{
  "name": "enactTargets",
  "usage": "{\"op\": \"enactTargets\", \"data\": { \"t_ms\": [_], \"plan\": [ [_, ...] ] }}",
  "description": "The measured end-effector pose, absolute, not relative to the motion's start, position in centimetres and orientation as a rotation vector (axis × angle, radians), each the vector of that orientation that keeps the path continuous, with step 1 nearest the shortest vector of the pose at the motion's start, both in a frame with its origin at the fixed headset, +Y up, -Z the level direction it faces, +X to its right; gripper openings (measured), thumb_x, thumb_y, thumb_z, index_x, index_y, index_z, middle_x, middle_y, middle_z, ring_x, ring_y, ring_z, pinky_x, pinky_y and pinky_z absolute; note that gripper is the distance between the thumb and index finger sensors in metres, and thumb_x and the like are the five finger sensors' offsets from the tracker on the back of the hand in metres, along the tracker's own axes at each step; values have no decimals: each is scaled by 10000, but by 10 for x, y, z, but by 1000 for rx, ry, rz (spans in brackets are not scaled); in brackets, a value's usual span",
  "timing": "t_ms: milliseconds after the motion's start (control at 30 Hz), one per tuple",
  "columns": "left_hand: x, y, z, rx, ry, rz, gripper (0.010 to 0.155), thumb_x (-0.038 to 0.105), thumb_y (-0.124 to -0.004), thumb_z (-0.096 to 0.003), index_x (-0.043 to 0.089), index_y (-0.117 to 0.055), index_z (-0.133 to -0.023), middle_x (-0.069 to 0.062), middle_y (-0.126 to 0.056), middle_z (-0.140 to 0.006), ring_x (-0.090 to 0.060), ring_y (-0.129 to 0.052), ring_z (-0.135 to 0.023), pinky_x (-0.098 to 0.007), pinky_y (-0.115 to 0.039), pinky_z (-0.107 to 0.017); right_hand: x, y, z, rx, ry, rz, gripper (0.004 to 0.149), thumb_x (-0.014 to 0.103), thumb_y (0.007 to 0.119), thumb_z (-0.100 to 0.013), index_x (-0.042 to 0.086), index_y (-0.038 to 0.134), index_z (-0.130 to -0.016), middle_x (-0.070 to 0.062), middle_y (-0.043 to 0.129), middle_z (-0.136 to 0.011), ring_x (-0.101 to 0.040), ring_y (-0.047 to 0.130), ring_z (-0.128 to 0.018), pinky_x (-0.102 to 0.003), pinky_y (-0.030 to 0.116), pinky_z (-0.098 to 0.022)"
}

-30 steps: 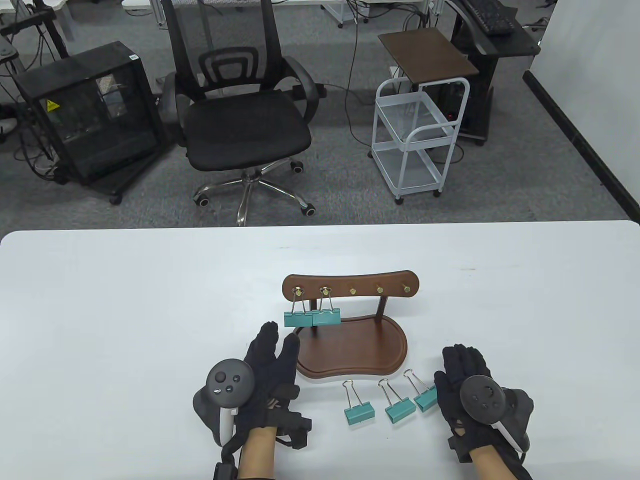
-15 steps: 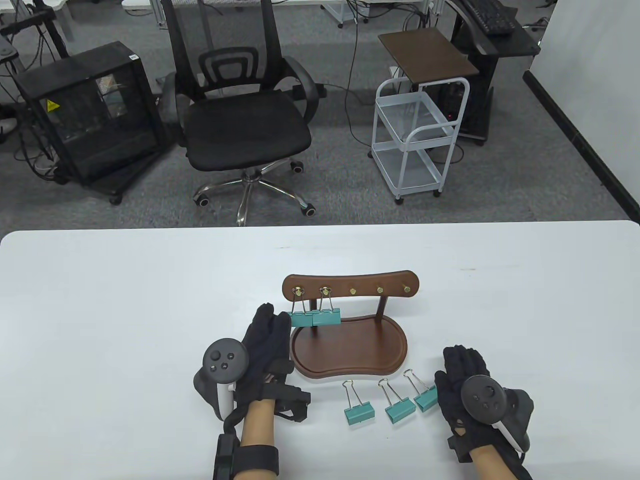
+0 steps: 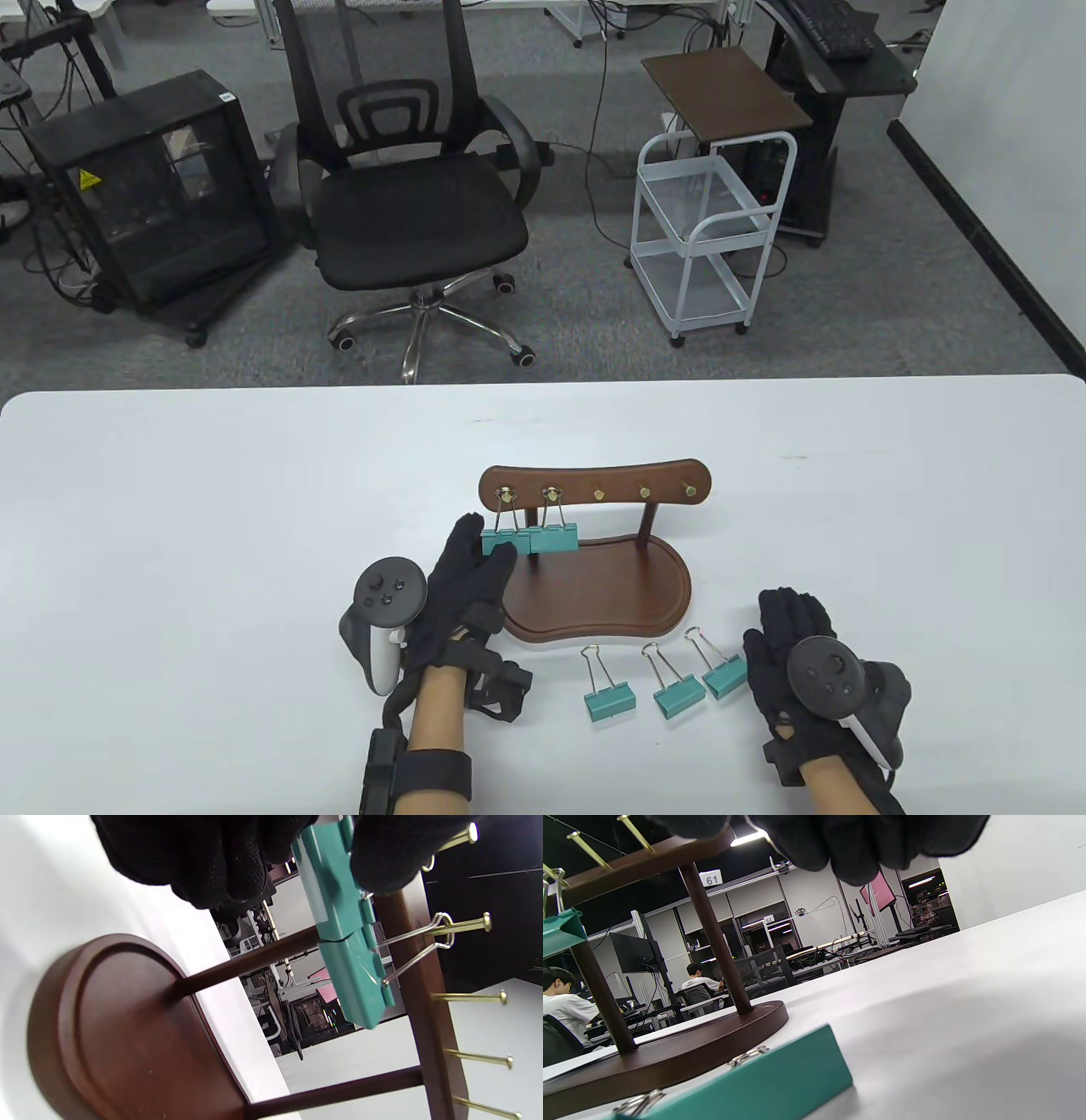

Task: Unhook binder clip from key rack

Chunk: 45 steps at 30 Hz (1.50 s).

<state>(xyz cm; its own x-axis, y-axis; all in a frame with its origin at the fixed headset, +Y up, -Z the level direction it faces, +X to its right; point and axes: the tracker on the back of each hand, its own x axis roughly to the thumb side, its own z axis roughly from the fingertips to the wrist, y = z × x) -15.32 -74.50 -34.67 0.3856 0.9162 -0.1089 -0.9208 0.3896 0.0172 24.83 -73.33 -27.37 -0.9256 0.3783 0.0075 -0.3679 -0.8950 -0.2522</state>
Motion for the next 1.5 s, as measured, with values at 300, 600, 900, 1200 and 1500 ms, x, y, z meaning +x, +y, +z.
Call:
{"op": "enactTargets", "data": {
  "t_ms": [300,600,900,1200,1500],
  "plan": [
    [-152,-747,-349,-91,109,1289,658,515,-740,-545,294,-525,-1126,-35,-730,-1065,-277,-835,-904,-532,-729,-683,249,-733,-274,-65,-344,2727,604,496,636,-394,184,624,-911,-140,659,-983,-410,605,-887,-505,616,-625],
    [-155,-746,-349,-77,100,1351,562,459,-696,-567,341,-563,-1100,-19,-741,-1054,-258,-835,-907,-523,-728,-696,250,-733,-274,-69,-343,2719,602,495,636,-395,182,628,-909,-142,664,-980,-410,608,-886,-505,618,-623],
    [-158,-746,-348,-51,98,1332,554,460,-706,-565,346,-580,-1093,-20,-749,-1049,-258,-838,-904,-527,-728,-696,250,-734,-274,-74,-345,2716,600,494,636,-396,181,632,-908,-141,667,-979,-410,611,-884,-506,620,-622],
    [-161,-743,-347,-35,91,1340,555,465,-713,-566,349,-585,-1093,-20,-752,-1047,-257,-837,-904,-529,-726,-697,251,-734,-274,-81,-337,2713,599,493,636,-397,179,634,-907,-142,671,-978,-410,613,-884,-505,621,-621],
    [-162,-739,-347,-8,62,1374,554,454,-729,-560,344,-601,-1088,-29,-762,-1038,-259,-847,-893,-523,-735,-693,252,-734,-274,-91,-337,2705,598,492,637,-397,176,639,-905,-141,676,-975,-411,615,-882,-506,621,-621]
  ]
}}
